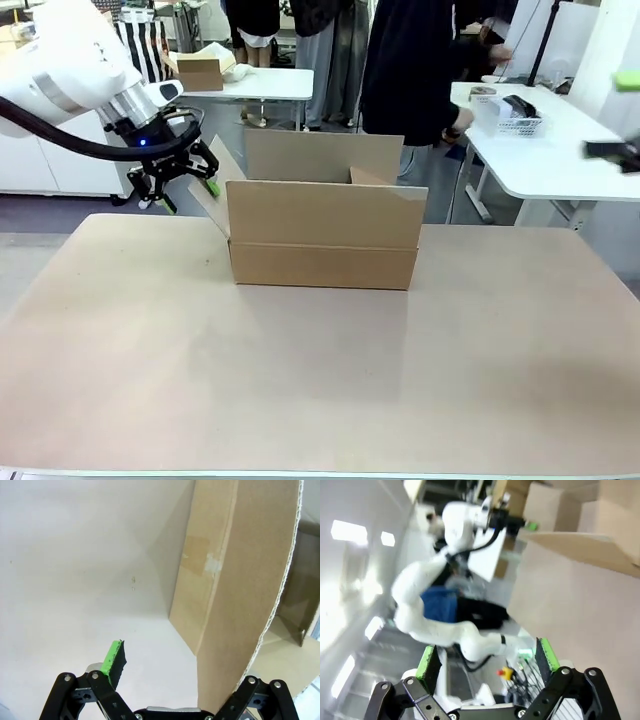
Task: Pack the gift set into the box.
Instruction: Place both hands on the side flaps of the Package Box and spread them outward.
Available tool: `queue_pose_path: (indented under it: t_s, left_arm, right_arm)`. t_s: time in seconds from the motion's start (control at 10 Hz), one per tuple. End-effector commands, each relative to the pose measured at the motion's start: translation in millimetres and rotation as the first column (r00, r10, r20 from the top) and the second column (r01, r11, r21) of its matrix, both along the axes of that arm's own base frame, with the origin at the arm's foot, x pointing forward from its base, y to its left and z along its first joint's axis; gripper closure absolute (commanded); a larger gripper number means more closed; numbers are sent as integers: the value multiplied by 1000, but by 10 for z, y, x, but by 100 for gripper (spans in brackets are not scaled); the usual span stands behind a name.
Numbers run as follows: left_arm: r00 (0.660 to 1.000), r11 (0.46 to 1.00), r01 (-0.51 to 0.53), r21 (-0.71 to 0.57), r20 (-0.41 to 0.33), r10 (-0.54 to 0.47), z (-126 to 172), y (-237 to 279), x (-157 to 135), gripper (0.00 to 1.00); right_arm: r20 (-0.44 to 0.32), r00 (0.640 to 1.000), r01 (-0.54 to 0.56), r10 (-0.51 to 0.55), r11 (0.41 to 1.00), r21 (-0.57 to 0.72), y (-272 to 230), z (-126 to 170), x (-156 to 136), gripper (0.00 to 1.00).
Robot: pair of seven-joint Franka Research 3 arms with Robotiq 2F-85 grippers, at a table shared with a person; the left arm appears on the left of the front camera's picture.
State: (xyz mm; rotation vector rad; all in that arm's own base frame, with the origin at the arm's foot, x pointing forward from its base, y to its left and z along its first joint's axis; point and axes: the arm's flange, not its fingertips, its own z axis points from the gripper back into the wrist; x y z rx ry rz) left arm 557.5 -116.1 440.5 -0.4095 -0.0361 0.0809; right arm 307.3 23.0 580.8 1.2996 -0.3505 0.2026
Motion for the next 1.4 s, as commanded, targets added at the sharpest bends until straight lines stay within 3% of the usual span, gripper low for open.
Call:
queue_pose_path:
  t_s: [0.0, 0.1, 0.2, 0.3, 0.5, 0.6, 0.7, 0.8, 0.9, 1.1, 1.2, 1.3]
  left_arm:
    - [1000, 1000, -11, 13, -3, 11, 29, -11, 10, 0]
    - [1000, 1000, -11, 13, -3, 11, 29, -11, 10, 0]
    - [1000, 1000, -11, 13, -3, 11, 29, -11, 10, 0]
    - [1000, 1000, -11, 13, -3, 11, 29, -11, 10, 0]
    - [1000, 1000, -11, 13, -3, 11, 29, -11, 10, 0]
    - [1000, 1000, -11, 13, -3, 11, 29, -11, 10, 0]
    - [1000, 1000, -11, 13, -3, 11, 29, -11, 10, 0]
    - [1000, 1000, -11, 13, -3, 11, 29, -11, 10, 0]
    - [1000, 1000, -11, 13, -3, 11, 29, -11, 10, 0]
    - [1000, 1000, -11, 13, -3, 11, 29, -11, 10, 0]
    - [1000, 1000, -11, 13, -3, 11, 29, -11, 10, 0]
    - [1000, 1000, -11, 13, -3, 11, 29, -11, 10, 0]
  right_arm:
    - [106, 987, -101, 120, 980, -172, 847, 187, 747, 0]
    - [192, 977, -40, 97, 959, -282, 1230, 184, 877, 0]
    - [299, 953, 97, 41, 897, -432, 1450, 111, 913, 0]
    - [92, 984, -132, 151, 974, -185, 1315, 207, 446, 0]
    - [92, 984, -132, 151, 974, -185, 1315, 207, 446, 0]
    - [158, 976, -105, 152, 957, -271, 1576, 197, 661, 0]
    - [83, 997, 40, 2, 864, -503, 1844, 241, 803, 0]
    - [117, 985, 173, -127, 724, -667, 2116, 306, 1001, 0]
    - [122, 990, 140, -76, 696, -704, 2318, 333, 1186, 0]
    - [158, 965, 247, -208, 533, -809, 2533, 258, 1521, 0]
    - [174, 941, 284, -289, 402, -870, 2635, 131, 1726, 0]
    - [191, 939, 284, -286, 332, -900, 2755, -47, 1891, 0]
